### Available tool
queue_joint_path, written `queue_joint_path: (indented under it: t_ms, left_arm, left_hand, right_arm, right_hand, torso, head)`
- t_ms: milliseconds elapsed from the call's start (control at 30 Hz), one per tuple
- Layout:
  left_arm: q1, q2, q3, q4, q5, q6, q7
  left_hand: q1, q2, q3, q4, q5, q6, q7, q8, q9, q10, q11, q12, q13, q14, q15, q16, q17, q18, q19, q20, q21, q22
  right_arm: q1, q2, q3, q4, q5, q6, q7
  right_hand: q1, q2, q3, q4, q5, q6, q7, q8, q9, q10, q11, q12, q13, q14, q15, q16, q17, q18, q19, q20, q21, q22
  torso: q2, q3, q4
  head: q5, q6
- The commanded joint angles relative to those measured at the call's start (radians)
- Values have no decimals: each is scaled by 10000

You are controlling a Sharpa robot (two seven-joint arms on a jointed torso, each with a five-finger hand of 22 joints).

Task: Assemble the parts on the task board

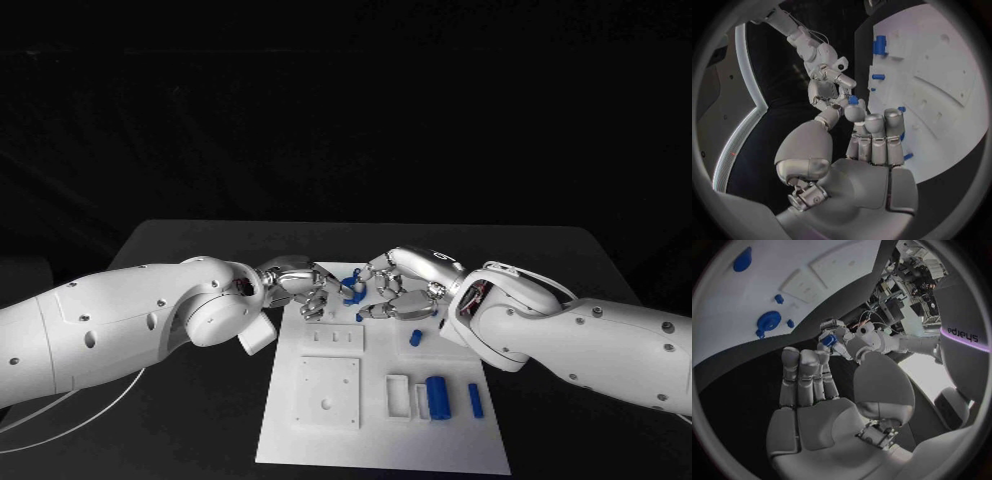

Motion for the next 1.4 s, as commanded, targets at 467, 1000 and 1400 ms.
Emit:
queue_joint_path:
  t_ms: [467,1000,1400]
  left_arm:
    - [20,8,27,12,-59,-324,-132]
    - [29,174,-30,177,-2766,-1845,-2254]
    - [106,446,-444,416,-4721,-1932,-3813]
  left_hand:
    - [273,169,39,4,39,218,-167,40,12,-11,-62,-32,-14,-56,-125,-33,9,-75,-60,-1096,-51,-11]
    - [274,-191,-117,111,445,903,-446,429,273,261,-327,16,3,205,-344,88,66,-45,153,-1176,8,-19]
    - [106,-203,38,202,861,1364,-668,707,615,489,-552,210,17,489,-506,343,189,1,392,-1265,148,25]
  right_arm:
    - [-45,-33,-26,-55,-186,114,-10]
    - [45,-350,332,-1686,798,-676,14]
    - [299,-134,508,-2879,995,-646,34]
  right_hand:
    - [-123,-21,-28,19,19,138,78,30,4,-29,-73,47,-15,-24,-85,-51,18,418,56,-22,-34,18]
    - [-159,-109,26,58,174,-61,142,-109,-55,-67,-14,12,-41,-39,-30,-88,19,418,57,-30,-86,29]
    - [-140,-140,68,78,298,-33,140,-102,-49,-62,-14,9,-52,-36,-30,-95,23,418,66,-32,-101,37]
  torso:
    - [1,-3,0]
    - [-22,9,-2]
    - [-27,24,11]
  head:
    - [-7,2]
    - [-20,-17]
    - [27,-134]
